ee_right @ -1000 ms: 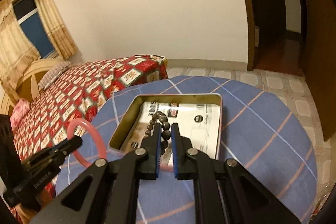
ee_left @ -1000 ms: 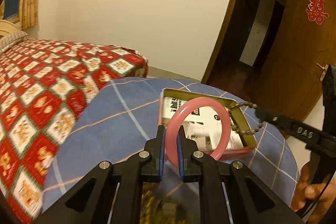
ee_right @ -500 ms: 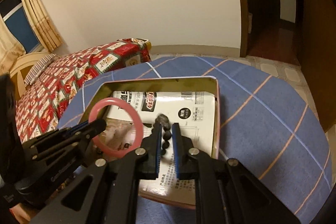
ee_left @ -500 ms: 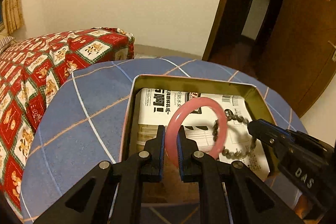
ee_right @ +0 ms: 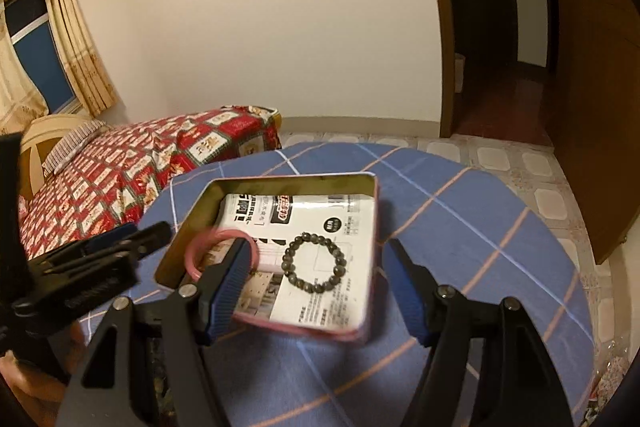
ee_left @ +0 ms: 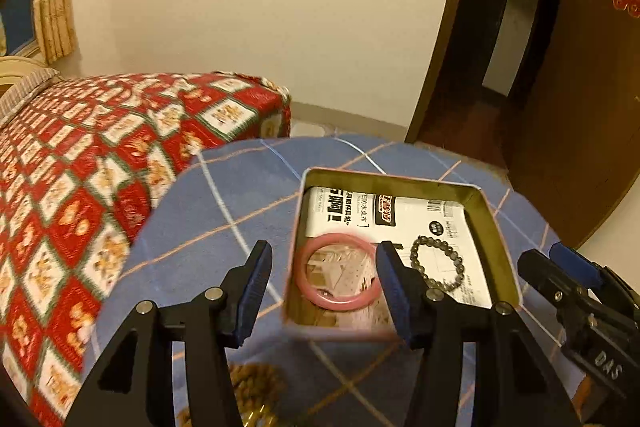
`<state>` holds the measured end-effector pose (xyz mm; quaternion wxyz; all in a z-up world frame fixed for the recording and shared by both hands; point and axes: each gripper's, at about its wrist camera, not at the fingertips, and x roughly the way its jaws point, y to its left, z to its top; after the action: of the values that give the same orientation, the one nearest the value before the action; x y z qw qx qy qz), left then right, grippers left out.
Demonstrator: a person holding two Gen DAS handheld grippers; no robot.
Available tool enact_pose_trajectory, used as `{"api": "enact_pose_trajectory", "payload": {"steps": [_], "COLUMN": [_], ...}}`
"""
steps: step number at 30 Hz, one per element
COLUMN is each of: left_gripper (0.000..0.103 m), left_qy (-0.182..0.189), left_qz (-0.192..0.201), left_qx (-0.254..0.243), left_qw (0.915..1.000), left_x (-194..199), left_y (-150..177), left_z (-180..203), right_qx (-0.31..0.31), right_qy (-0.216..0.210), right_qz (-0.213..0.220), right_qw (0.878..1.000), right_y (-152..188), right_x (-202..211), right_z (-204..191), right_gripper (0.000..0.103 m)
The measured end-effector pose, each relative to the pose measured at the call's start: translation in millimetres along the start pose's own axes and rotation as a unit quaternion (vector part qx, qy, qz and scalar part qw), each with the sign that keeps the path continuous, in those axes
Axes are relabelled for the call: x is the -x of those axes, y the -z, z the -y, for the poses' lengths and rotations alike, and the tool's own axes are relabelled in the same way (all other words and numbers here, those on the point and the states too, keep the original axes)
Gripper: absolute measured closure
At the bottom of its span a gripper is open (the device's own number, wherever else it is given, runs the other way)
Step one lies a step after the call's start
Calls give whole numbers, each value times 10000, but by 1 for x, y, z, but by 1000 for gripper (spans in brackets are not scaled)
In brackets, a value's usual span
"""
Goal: Organize jewelry
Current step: 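Move both grippers back over the remaining jewelry pile, then grasp the brown wooden bead strand with the left gripper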
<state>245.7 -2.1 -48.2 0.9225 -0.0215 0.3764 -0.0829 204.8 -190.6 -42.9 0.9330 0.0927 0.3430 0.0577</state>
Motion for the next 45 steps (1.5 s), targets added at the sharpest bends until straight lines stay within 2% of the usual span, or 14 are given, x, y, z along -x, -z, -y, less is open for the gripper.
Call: {"api": "enact_pose_trajectory", "payload": {"steps": [5,13,16,23,29,30,32,38,45], "left_gripper": [48,47,47,47,47,47,47,47,47], "left_qy": [-70,-240,-178,-256,-296,-288,-259,-251,-474], "left_qz": [229,302,308,236,151,144,120,80,148], "left_qx": [11,34,118,202,295,320,338,304,390], "left_qw": [9997,9993,9993,9992,9990,9990,9990,9992,9980], "left_x": [39,76,88,104,108,108,107,99,91], "left_y": [13,54,71,110,137,141,146,142,134], "left_z": [-7,-18,-24,-39,-52,-54,-57,-56,-67], "right_qx": [-18,94,167,356,535,565,612,743,811], "right_qy": [-33,-86,-191,-394,-540,-561,-596,-613,-914], "right_qz": [56,49,-55,-428,-569,-594,-626,-698,-649], "right_qw": [10000,9999,9997,9977,9955,9951,9944,9929,9904], "right_y": [10,37,52,92,116,119,122,125,102], "right_x": [24,56,62,60,61,59,59,52,36], "right_z": [-2,-12,-17,-34,-49,-51,-53,-63,-87], "right_gripper": [31,31,33,39,39,42,48,48,48]}}
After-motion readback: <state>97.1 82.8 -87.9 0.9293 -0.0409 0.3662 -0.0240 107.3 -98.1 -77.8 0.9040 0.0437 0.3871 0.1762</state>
